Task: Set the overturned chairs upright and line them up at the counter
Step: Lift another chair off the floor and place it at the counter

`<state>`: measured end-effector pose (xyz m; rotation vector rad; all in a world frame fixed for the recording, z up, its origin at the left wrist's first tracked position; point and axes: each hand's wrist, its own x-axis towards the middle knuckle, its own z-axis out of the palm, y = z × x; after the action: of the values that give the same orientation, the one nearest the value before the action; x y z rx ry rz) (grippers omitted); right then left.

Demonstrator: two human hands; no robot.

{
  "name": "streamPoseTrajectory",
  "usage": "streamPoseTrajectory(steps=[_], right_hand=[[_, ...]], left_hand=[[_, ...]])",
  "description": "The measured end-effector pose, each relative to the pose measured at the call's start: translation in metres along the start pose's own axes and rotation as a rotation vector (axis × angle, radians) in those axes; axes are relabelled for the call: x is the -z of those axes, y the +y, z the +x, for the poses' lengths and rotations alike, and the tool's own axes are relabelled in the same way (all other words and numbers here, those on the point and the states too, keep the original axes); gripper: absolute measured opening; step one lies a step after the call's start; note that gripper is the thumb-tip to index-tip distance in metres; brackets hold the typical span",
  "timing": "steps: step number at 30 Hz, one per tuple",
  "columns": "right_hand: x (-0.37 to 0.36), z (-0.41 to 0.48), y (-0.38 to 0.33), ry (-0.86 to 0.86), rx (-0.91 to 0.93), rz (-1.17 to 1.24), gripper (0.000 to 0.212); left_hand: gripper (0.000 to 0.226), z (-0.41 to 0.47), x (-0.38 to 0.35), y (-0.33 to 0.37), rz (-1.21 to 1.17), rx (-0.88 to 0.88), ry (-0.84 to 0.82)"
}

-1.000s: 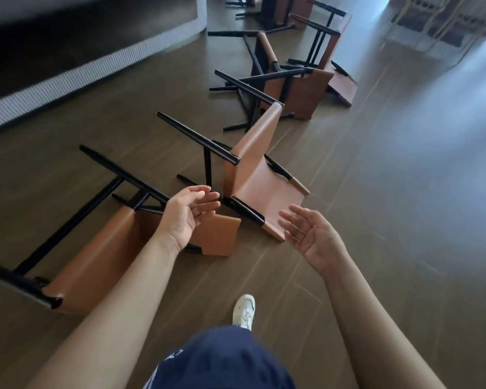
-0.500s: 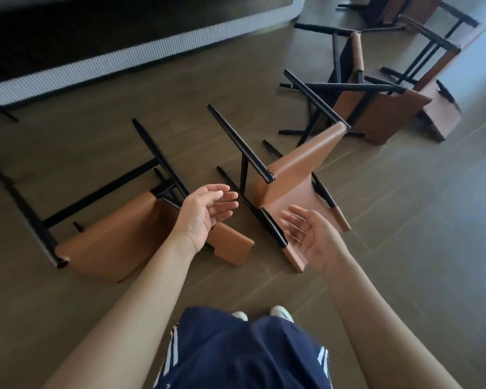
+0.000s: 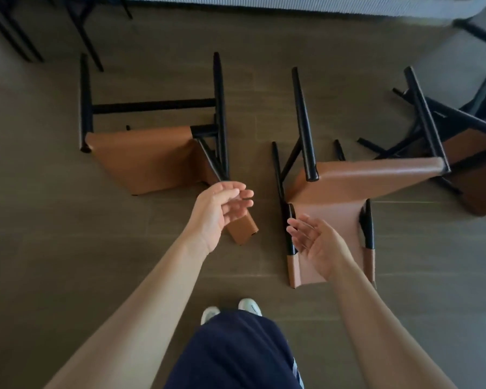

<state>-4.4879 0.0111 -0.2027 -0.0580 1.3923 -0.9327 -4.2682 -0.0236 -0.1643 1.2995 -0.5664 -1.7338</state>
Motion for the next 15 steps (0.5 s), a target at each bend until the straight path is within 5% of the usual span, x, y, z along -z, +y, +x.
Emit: streamPoseTrajectory(steps=[15], right_hand=[[0.03,0.218,0.157,0.207,-0.075,-0.434,0.018]], left_hand=[[0.02,0.106,0.109,-0.219,-0.058,0.022,0.194]])
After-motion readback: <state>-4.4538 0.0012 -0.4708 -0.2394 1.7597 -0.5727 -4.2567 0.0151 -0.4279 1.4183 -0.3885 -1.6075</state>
